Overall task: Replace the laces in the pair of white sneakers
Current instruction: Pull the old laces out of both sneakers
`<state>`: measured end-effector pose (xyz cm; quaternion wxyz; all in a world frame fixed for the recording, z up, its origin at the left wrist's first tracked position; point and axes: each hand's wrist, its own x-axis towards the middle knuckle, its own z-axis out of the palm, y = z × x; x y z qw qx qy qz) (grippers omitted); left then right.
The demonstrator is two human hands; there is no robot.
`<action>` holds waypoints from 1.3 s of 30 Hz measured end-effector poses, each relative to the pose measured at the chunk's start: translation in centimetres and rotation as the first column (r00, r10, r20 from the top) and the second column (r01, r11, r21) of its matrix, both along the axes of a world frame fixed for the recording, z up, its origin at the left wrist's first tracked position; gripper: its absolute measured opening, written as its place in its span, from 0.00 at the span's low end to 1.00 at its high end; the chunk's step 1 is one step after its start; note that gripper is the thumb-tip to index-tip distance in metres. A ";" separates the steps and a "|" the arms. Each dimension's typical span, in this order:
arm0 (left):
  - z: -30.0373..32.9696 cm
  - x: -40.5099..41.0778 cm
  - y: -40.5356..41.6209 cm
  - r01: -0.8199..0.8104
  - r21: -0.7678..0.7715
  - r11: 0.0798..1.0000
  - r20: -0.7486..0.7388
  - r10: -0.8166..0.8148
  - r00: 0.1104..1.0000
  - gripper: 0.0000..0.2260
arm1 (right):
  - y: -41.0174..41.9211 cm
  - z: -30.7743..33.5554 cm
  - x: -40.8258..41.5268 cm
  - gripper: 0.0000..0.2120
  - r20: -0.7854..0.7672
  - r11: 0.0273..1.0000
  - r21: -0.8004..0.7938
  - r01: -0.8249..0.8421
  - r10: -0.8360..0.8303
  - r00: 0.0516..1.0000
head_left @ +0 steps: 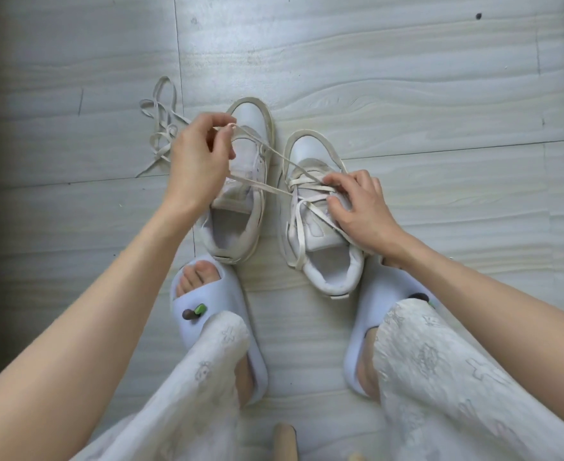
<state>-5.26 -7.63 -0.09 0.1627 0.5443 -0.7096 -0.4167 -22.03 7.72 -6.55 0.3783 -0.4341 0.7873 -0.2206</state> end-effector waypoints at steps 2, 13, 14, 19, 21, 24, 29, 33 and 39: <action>-1.0 0.8 1.0 0.124 -0.178 0.976 0.228 -0.081 0.970 0.16 | 0.0 0.0 0.0 0.18 0.000 1.000 0.003 0.002 -0.002 1.000; -5.2 -1.3 6.3 0.640 -0.322 0.698 0.586 -0.383 0.714 0.13 | 0.0 0.1 0.0 0.15 -0.009 1.000 0.000 -0.002 0.002 1.000; -5.0 -1.3 6.0 0.609 -0.361 0.707 0.531 -0.381 0.757 0.09 | 0.0 0.1 0.0 0.15 -0.005 1.000 -0.003 0.000 0.000 1.000; -2.6 0.5 1.7 0.386 -0.561 0.732 0.450 -0.121 0.885 0.09 | 0.2 -0.3 0.0 0.14 0.021 0.999 -0.032 0.030 -0.029 0.999; -1.9 1.7 0.3 0.290 -0.524 0.801 0.456 -0.024 0.890 0.09 | 0.2 -0.3 0.0 0.14 0.045 0.997 -0.049 0.056 -0.054 0.998; -2.1 2.7 0.8 0.211 -0.473 0.856 0.487 0.055 0.872 0.09 | 0.2 -0.2 0.0 0.14 0.054 0.996 -0.057 0.074 -0.071 0.996; -3.7 0.3 4.3 0.516 -0.471 0.715 0.534 -0.234 0.812 0.14 | 0.2 -0.2 0.1 0.14 0.058 0.996 -0.053 0.076 -0.073 0.996; -4.3 -1.8 5.1 0.692 -0.269 0.670 0.632 -0.419 0.651 0.09 | 0.2 0.0 0.1 0.14 0.055 0.996 -0.043 0.075 -0.073 0.996; -3.6 -0.1 3.2 0.477 -0.434 0.764 0.449 -0.276 0.850 0.03 | 0.2 -0.1 0.1 0.14 0.058 0.995 -0.061 0.084 -0.081 0.995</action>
